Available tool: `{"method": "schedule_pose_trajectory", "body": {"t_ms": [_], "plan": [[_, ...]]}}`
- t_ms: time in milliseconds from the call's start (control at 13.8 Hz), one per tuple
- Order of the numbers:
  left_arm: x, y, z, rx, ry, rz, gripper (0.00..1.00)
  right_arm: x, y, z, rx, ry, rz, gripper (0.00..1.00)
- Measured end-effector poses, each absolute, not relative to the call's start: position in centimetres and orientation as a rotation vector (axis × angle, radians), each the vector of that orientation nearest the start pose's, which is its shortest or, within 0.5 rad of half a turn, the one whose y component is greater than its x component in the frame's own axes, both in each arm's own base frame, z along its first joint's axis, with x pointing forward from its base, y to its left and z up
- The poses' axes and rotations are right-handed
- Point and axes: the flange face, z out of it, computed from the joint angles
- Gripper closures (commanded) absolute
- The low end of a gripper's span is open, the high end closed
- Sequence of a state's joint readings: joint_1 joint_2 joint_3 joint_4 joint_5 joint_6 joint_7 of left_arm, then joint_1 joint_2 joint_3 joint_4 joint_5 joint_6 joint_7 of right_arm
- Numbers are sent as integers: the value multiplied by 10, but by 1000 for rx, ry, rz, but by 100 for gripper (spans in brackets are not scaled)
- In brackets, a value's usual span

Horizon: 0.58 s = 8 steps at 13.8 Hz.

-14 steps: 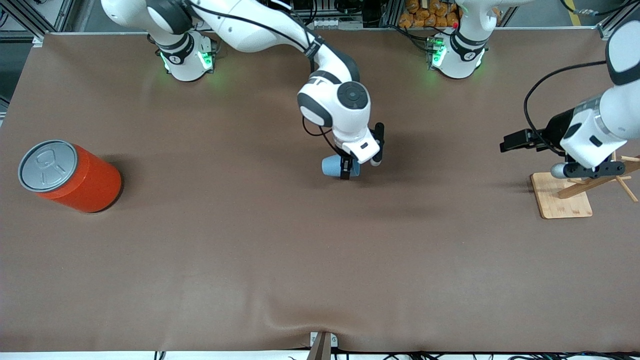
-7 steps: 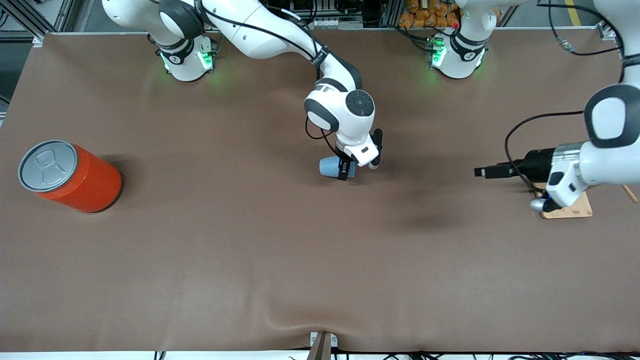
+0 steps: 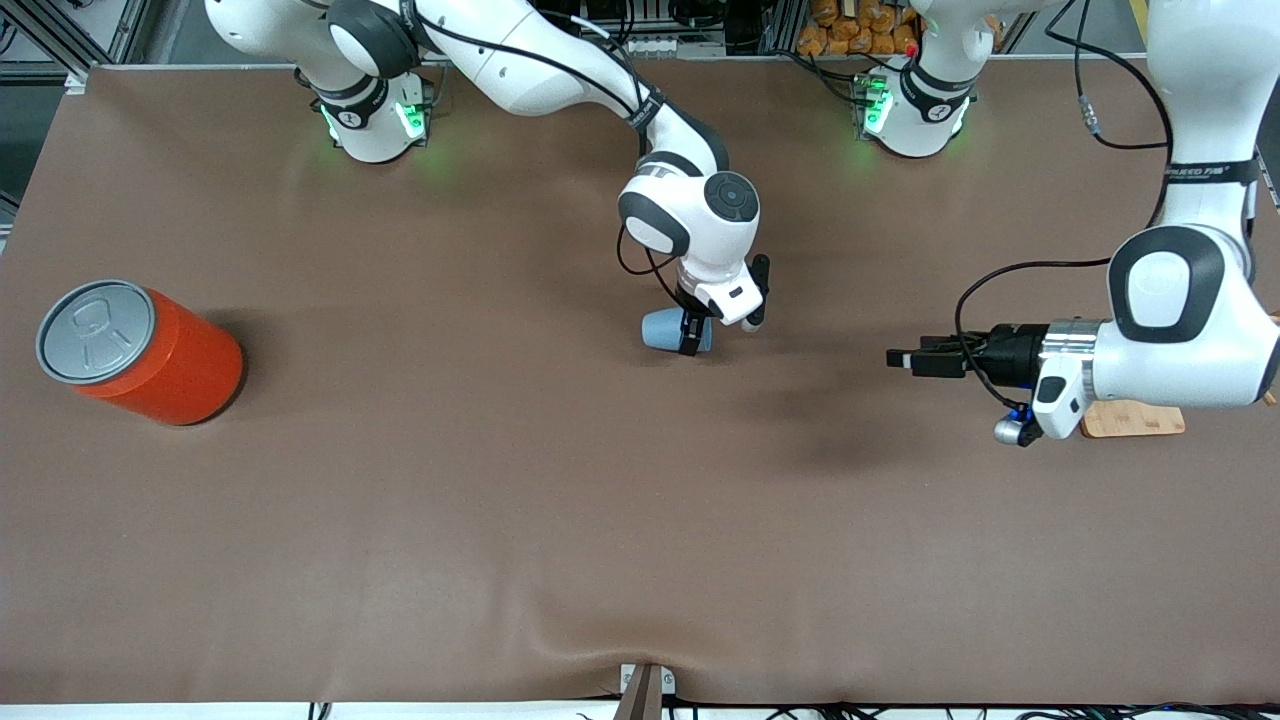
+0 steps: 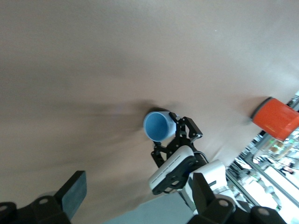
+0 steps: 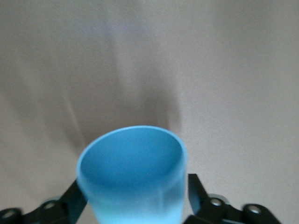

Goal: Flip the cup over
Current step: 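Hold the cup with the right gripper while the left gripper approaches it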

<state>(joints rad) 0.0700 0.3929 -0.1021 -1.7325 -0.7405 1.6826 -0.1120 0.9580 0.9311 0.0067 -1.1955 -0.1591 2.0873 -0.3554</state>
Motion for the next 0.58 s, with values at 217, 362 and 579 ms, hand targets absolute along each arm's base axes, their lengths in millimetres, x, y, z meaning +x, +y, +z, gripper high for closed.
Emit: {"method": "schedule_pose_trajectory", "body": {"t_ms": [217, 362, 579], "plan": [[615, -83, 331, 2267, 403, -623, 0, 439, 617, 214, -2508, -2112, -14, 0], [616, -86, 320, 2208, 393, -621, 0, 440, 617, 215, -2510, -2112, -16, 0], [614, -89, 299, 2145, 344, -610, 0, 446, 618, 229, -2520, -2104, -39, 0]]}}
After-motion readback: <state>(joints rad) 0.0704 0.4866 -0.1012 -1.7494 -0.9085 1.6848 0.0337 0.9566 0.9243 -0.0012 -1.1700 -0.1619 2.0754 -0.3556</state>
